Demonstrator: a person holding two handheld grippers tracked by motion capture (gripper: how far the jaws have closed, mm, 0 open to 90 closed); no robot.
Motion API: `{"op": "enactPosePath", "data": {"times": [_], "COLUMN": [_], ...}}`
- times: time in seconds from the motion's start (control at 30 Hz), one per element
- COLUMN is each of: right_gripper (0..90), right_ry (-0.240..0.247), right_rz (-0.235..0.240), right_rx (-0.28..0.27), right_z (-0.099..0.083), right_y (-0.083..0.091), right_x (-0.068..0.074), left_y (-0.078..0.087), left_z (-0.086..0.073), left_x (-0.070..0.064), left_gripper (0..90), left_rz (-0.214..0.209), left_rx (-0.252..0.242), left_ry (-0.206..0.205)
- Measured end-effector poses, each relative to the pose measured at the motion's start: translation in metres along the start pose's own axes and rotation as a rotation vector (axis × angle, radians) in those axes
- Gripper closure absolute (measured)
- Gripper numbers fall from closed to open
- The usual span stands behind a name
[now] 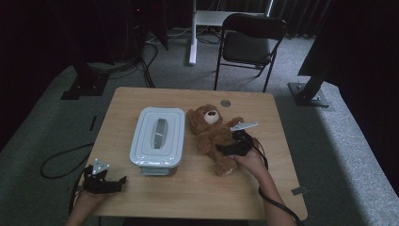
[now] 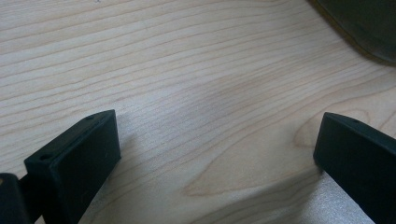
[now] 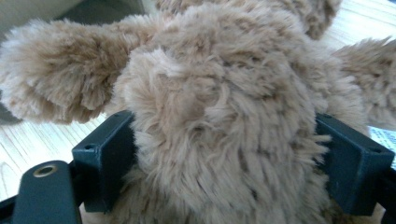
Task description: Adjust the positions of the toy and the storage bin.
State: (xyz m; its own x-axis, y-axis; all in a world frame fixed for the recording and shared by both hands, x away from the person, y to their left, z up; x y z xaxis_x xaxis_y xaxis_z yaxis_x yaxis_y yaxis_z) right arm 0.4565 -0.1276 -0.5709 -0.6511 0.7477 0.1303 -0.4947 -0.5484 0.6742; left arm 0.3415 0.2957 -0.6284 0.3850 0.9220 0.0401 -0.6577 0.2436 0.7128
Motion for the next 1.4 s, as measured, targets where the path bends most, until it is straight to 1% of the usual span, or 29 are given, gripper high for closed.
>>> {"op": "enactPosePath", "data": {"times": [0.03, 0.07, 0.1, 0.13, 0.17, 0.2, 0.27, 0.3, 0.33, 0.37, 0.4, 0.5, 0.63, 0.77, 0.83, 0.9, 0.97, 1.03, 1.1, 1.2, 1.23, 1.27, 1.3, 1.4], "right_gripper": [14.1, 14.2, 14.2, 14.2, 15.3, 15.3, 19.9, 22.3, 24.4, 29.9, 33.3, 41.1, 48.4, 54.0, 54.7, 56.8, 58.2, 58.4, 59.0, 59.1, 59.1, 59.2, 59.2, 59.2], "right_ry": [0.025, 0.053, 0.053, 0.063, 0.050, 0.050, 0.047, 0.056, 0.048, 0.043, 0.043, 0.035, 0.051, 0.044, 0.049, 0.032, 0.019, 0.010, 0.016, -0.003, -0.003, -0.014, -0.026, -0.039], "right_rz": [-0.019, -0.048, -0.048, -0.067, -0.088, -0.088, -0.104, -0.108, -0.106, -0.104, -0.108, -0.115, -0.140, -0.158, -0.162, -0.165, -0.167, -0.181, -0.201, -0.229, -0.229, -0.235, -0.258, -0.309], "right_rx": [0.017, 0.036, 0.036, 0.039, 0.044, 0.044, 0.041, 0.031, 0.027, 0.015, -0.002, -0.042, -0.075, -0.094, -0.097, -0.118, -0.128, -0.133, -0.142, -0.162, -0.162, -0.172, -0.187, -0.192], "right_z": [-0.002, -0.004, -0.004, -0.004, -0.003, -0.003, -0.003, -0.002, -0.003, -0.002, -0.002, -0.001, -0.001, 0.002, 0.003, 0.007, 0.010, 0.012, 0.013, 0.016, 0.016, 0.018, 0.020, 0.024], "right_y": [-0.003, -0.006, -0.006, -0.008, -0.009, -0.009, -0.009, -0.008, -0.008, -0.007, -0.005, -0.003, 0.000, 0.004, 0.005, 0.010, 0.014, 0.017, 0.019, 0.027, 0.027, 0.030, 0.036, 0.044], "right_x": [0.002, 0.002, 0.002, 0.003, 0.003, 0.003, 0.002, 0.002, 0.002, 0.002, 0.002, 0.002, 0.004, 0.003, 0.003, 0.001, -0.001, -0.004, -0.006, -0.013, -0.013, -0.015, -0.022, -0.034], "left_y": [0.000, 0.000, 0.000, 0.000, 0.000, 0.000, 0.000, 0.000, 0.000, 0.000, 0.000, 0.000, 0.000, 0.000, 0.000, 0.000, 0.000, 0.000, 0.000, 0.000, 0.000, 0.000, 0.000, 0.000], "left_z": [0.000, 0.000, 0.000, 0.000, 0.000, 0.000, 0.000, 0.000, 0.000, 0.000, 0.000, 0.000, 0.000, 0.000, 0.000, 0.000, 0.000, 0.000, 0.000, 0.000, 0.000, 0.000, 0.000, 0.000], "left_x": [0.000, 0.000, 0.000, 0.000, 0.000, 0.000, 0.000, 0.000, 0.000, 0.000, 0.000, 0.000, 0.000, 0.000, 0.000, 0.000, 0.000, 0.000, 0.000, 0.000, 0.000, 0.000, 0.000, 0.000], "left_gripper": [1.1, 1.1, 1.1, 1.1, 1.1, 1.1, 1.1, 1.1, 1.1, 1.1, 1.1, 1.1, 1.1, 1.1, 1.1, 1.1, 1.1, 1.1, 1.1, 1.1, 1.1, 1.1, 1.1, 1.1], "left_rz": [0.000, 0.000, 0.000, 0.000, 0.000, 0.000, 0.000, 0.000, 0.000, 0.000, 0.000, 0.000, 0.000, 0.000, 0.000, 0.000, 0.000, 0.000, 0.000, 0.000, 0.000, 0.000, 0.000, 0.000], "left_rx": [0.000, 0.000, 0.000, 0.000, 0.000, 0.000, 0.000, 0.000, 0.000, 0.000, 0.000, 0.000, 0.000, 0.000, 0.000, 0.000, 0.000, 0.000, 0.000, 0.000, 0.000, 0.000, 0.000, 0.000], "left_ry": [0.000, 0.000, 0.000, 0.000, 0.000, 0.000, 0.000, 0.000, 0.000, 0.000, 0.000, 0.000, 0.000, 0.000, 0.000, 0.001, 0.000, 0.000, 0.001, 0.000, 0.000, 0.000, 0.001, 0.001]}}
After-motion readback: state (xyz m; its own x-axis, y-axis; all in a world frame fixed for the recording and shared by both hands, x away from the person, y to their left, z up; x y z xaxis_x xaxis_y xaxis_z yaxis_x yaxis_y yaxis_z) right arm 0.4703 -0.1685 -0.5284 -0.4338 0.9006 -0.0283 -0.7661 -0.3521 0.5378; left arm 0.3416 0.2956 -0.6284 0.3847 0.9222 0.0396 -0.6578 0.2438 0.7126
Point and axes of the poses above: each handheld gripper's, and its own axes: y roughly backward along the jaws, z roughly out of its top, x roughly to its left, the point moved 10 cm from there along -y, roughly forward along the jaws, and after that the axes turned 1 degree about -y, right-handed, at the moved point
